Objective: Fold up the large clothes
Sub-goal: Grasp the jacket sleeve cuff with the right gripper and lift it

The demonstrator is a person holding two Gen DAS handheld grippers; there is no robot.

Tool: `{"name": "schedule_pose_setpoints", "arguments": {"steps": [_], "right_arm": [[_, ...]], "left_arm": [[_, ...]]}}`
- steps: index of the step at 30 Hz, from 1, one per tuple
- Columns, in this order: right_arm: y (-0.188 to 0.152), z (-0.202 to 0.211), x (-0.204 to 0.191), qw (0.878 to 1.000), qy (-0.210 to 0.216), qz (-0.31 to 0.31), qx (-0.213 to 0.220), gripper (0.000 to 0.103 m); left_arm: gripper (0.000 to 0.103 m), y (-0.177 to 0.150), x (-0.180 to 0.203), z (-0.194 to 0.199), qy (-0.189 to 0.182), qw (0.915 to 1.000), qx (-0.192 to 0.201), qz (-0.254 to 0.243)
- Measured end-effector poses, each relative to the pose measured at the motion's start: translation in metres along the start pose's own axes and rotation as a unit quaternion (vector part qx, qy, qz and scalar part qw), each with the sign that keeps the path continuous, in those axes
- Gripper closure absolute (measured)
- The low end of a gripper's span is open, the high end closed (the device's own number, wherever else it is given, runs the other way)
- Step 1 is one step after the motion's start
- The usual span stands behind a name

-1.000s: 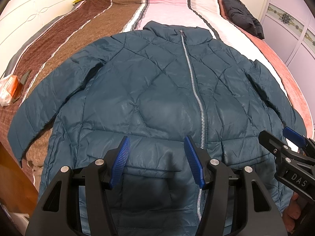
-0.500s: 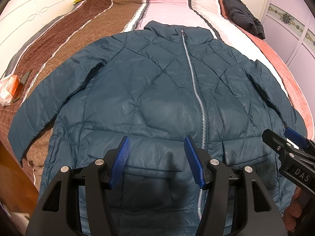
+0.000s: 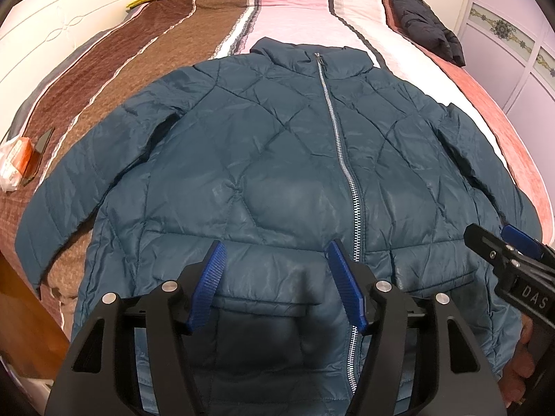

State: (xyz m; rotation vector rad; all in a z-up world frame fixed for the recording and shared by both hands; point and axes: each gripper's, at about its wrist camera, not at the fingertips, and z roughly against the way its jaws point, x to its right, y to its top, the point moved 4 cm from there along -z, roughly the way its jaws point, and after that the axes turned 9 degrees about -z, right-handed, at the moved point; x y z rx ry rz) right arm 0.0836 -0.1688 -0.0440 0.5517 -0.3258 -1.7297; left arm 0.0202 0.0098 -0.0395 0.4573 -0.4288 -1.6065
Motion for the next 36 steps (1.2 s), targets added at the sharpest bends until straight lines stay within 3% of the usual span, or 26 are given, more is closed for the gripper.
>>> {"name": "schedule_pose_setpoints", "arguments": {"steps": [9,14,16,21,25,32,36], "right_arm": [[0.012,0.003,0.043,0.999,-0.016,-0.047,0.010,0.017],[0.018,0.014,0.103,0.992,-0.021,-0.121,0.019,0.018],[0.019,0.020,0.137,0.986,-0.024,-0.162,0.026,0.025],[0.020,0.025,0.216,0.961,-0.024,-0.272,0.032,0.044],[0.014,0.027,0.260,0.941,-0.018,-0.336,0.032,0.050],[0.006,0.016,0.300,0.894,0.058,-0.444,0.017,0.051],[0.007,0.005,0.317,0.871,0.079,-0.485,0.010,0.051]], "left_arm": [[0.041,0.006,0.007,-0.003,-0.002,0.9999,-0.006,-0.015],[0.041,0.010,0.017,-0.004,-0.009,0.9994,-0.003,-0.034],[0.041,0.011,0.020,-0.006,-0.011,0.9992,-0.006,-0.039],[0.041,0.014,0.027,-0.011,-0.014,0.9986,-0.013,-0.049],[0.041,0.020,0.034,-0.010,-0.019,0.9982,-0.012,-0.056],[0.041,0.028,0.042,-0.012,-0.023,0.9979,-0.013,-0.059],[0.041,0.029,0.045,-0.013,-0.024,0.9977,-0.014,-0.063]]}}
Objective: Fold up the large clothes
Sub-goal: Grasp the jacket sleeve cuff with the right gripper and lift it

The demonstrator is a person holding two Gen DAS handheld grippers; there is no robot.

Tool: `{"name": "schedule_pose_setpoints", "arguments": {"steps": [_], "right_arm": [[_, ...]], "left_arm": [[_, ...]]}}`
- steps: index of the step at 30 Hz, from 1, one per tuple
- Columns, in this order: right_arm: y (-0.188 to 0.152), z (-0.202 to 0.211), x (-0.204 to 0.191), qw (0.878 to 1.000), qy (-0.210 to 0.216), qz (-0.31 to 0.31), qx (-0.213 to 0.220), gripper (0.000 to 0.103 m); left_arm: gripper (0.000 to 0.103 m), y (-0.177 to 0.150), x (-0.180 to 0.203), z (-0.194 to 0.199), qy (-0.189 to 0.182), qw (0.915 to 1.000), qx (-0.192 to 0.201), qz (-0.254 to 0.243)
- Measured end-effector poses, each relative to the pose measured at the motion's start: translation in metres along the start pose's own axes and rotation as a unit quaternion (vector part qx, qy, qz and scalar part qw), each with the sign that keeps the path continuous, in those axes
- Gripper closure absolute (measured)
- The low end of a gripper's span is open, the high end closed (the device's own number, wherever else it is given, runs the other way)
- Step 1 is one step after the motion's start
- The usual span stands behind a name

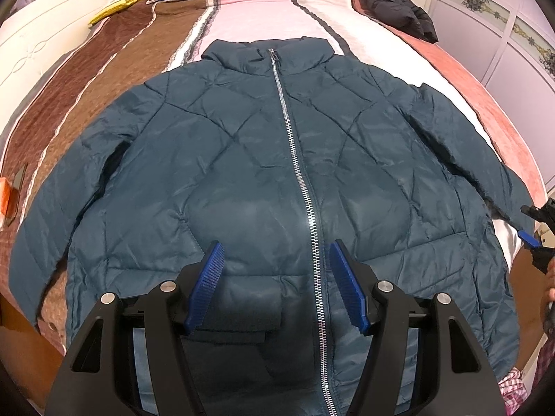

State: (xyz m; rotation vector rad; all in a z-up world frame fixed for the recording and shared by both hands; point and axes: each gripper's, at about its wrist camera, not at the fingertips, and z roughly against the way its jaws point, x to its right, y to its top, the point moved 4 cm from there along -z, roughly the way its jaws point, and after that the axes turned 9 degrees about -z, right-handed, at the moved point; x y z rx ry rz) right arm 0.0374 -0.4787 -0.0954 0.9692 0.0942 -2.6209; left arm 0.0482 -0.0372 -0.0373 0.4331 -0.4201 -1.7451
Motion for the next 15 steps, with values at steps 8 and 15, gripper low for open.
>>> {"name": "schedule_pose_setpoints", "arguments": {"steps": [8,15], "right_arm": [[0.025,-0.005,0.024,0.996,0.003,-0.084,0.023,0.051],[0.041,0.001,0.007,0.995,-0.027,-0.043,0.086,0.095]], "left_arm": [[0.041,0.000,-0.005,-0.002,0.003,0.9999,-0.006,0.009],[0.041,-0.003,-0.011,-0.002,0.004,0.9997,-0.007,0.022]]}}
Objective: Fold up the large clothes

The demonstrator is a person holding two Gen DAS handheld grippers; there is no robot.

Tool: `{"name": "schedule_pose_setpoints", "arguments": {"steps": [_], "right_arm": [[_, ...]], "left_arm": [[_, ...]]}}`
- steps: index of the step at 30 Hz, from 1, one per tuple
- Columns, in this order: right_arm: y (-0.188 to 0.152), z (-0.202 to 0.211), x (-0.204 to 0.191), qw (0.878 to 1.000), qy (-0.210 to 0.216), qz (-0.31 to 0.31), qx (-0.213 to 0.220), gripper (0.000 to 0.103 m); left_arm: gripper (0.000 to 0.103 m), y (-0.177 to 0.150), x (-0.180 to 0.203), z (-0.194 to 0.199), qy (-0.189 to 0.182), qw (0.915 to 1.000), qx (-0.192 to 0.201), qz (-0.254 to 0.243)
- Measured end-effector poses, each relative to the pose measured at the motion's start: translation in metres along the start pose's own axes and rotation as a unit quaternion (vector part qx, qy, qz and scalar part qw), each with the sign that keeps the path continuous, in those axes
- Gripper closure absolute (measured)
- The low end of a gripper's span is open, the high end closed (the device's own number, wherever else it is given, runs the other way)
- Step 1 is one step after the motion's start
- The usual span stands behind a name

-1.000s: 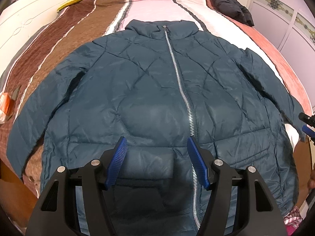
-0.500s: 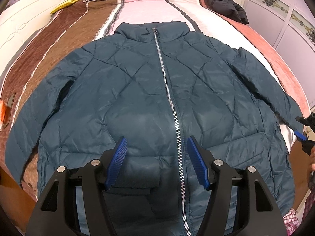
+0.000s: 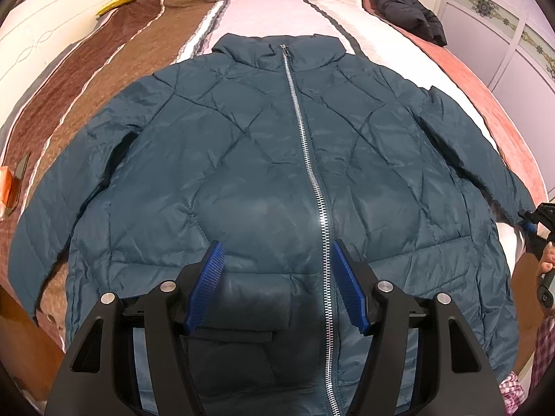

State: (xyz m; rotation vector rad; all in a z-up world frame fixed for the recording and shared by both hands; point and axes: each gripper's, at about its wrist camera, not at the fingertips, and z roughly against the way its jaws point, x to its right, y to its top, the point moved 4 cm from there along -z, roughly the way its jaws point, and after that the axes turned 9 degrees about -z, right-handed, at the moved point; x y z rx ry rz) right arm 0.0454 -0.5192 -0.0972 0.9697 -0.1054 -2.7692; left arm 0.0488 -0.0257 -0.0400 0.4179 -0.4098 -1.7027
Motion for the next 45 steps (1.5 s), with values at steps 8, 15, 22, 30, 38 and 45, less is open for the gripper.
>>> {"name": "schedule_pose_setpoints", "arguments": {"steps": [8,15,22,30,38,45], "right_arm": [[-0.030,0.058,-0.115,0.968,0.029,0.214,0.124,0.098],[-0.153,0.090,-0.247,0.867,0.111,0.460,0.158,0.098],[-0.337,0.040,-0.296,0.757,0.173,0.627,0.055,0.098],[-0.467,-0.066,-0.241,0.664,0.080,0.738,-0.088,0.070],[-0.433,-0.053,-0.225,0.702,0.113,0.671,-0.209,0.049],[-0.363,-0.007,-0.215,0.786,0.167,0.552,-0.222,0.049]], "left_arm": [[0.041,-0.004,-0.027,0.004,0.003,0.9991,0.008,0.041],[0.041,-0.012,-0.066,0.011,0.007,0.9955,0.025,0.091],[0.041,-0.031,-0.110,0.016,0.022,0.9892,0.029,0.142],[0.041,-0.053,-0.151,0.017,0.036,0.9813,0.024,0.187],[0.041,-0.044,-0.150,0.008,0.021,0.9846,0.030,0.171],[0.041,-0.015,-0.108,0.017,0.000,0.9942,0.064,0.087]]}}
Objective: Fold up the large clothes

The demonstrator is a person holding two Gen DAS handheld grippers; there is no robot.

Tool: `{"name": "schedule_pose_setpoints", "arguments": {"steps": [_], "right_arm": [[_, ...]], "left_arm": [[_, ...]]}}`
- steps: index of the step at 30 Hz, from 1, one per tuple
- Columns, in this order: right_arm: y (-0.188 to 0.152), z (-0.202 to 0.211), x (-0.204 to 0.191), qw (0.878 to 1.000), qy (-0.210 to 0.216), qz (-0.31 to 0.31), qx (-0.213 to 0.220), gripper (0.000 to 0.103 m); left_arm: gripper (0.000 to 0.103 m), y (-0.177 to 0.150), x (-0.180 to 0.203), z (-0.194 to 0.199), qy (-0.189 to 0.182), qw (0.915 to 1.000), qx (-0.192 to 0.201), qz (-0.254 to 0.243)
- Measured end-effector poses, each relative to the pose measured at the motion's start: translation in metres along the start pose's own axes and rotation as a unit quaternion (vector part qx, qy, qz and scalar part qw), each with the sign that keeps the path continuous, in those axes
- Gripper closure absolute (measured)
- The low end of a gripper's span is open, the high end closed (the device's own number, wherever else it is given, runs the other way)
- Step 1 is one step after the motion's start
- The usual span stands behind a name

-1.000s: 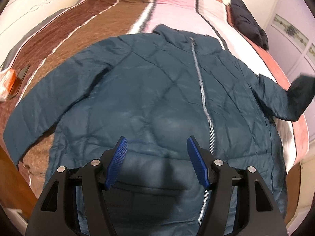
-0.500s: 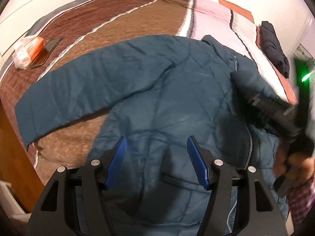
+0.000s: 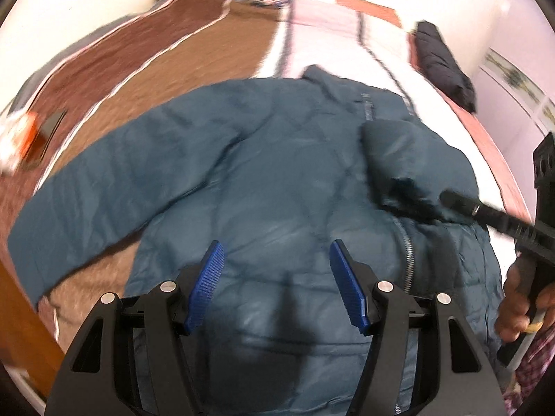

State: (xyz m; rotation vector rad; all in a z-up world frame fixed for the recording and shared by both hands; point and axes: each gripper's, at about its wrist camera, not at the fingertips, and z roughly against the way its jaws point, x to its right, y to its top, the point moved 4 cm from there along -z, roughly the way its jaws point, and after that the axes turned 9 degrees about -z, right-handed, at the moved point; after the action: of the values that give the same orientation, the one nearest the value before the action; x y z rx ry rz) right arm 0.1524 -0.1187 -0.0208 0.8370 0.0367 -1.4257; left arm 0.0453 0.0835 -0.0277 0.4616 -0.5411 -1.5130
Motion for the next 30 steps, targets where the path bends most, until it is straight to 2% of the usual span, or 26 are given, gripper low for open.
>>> {"name": "schedule_pose_setpoints", "arguments": {"steps": [2,3,4,6,8,10,13,15,16,18,20,23,26,30], "right_arm": [[0.012,0.016,0.028,0.998,-0.002,-0.061,0.018,0.051],[0.018,0.020,0.040,0.996,-0.006,-0.084,0.022,0.059],[0.025,0.022,0.055,0.993,-0.012,-0.118,0.025,0.062],[0.036,0.021,0.078,0.984,-0.007,-0.178,0.031,0.062],[0.048,0.008,0.090,0.975,0.007,-0.222,0.018,0.061],[0.059,-0.009,0.087,0.972,0.011,-0.234,-0.003,0.061],[0.074,-0.037,0.065,0.973,-0.011,-0.229,-0.033,0.060],[0.083,-0.046,0.031,0.978,0.027,-0.202,-0.048,0.060],[0.088,-0.045,0.005,0.983,0.062,-0.166,-0.050,0.060],[0.095,-0.035,-0.037,0.986,0.117,-0.109,-0.043,0.060],[0.101,-0.020,-0.061,0.986,0.145,-0.077,-0.028,0.060],[0.100,-0.006,-0.059,0.988,0.135,-0.074,-0.016,0.060],[0.087,0.003,-0.040,0.990,0.114,-0.087,-0.013,0.060],[0.060,0.010,-0.008,0.993,0.063,-0.096,-0.013,0.060]], "left_arm": [[0.041,0.004,0.011,-0.003,-0.005,0.9999,-0.002,-0.012],[0.041,0.006,0.015,-0.004,-0.009,0.9999,-0.003,-0.013],[0.041,0.007,0.017,-0.005,-0.013,0.9998,-0.004,-0.012],[0.041,0.007,0.021,-0.004,-0.019,0.9998,-0.002,-0.012],[0.041,0.006,0.024,-0.003,-0.020,0.9997,0.000,-0.014],[0.041,0.002,0.021,-0.002,-0.017,0.9998,-0.004,-0.012],[0.041,-0.004,0.015,0.001,-0.012,0.9999,-0.008,-0.006],[0.041,-0.007,0.013,0.003,-0.010,0.9999,-0.007,-0.003],[0.041,-0.008,0.010,0.003,-0.008,0.9999,-0.006,-0.001],[0.041,-0.008,0.007,0.003,-0.006,1.0000,-0.006,0.003],[0.041,-0.007,0.004,0.003,-0.006,1.0000,-0.004,0.006],[0.041,-0.005,0.003,0.003,-0.005,1.0000,0.000,0.005],[0.039,0.000,0.004,0.001,-0.007,1.0000,0.003,0.001],[0.037,0.008,0.003,-0.002,-0.003,0.9999,0.012,0.000]]}}
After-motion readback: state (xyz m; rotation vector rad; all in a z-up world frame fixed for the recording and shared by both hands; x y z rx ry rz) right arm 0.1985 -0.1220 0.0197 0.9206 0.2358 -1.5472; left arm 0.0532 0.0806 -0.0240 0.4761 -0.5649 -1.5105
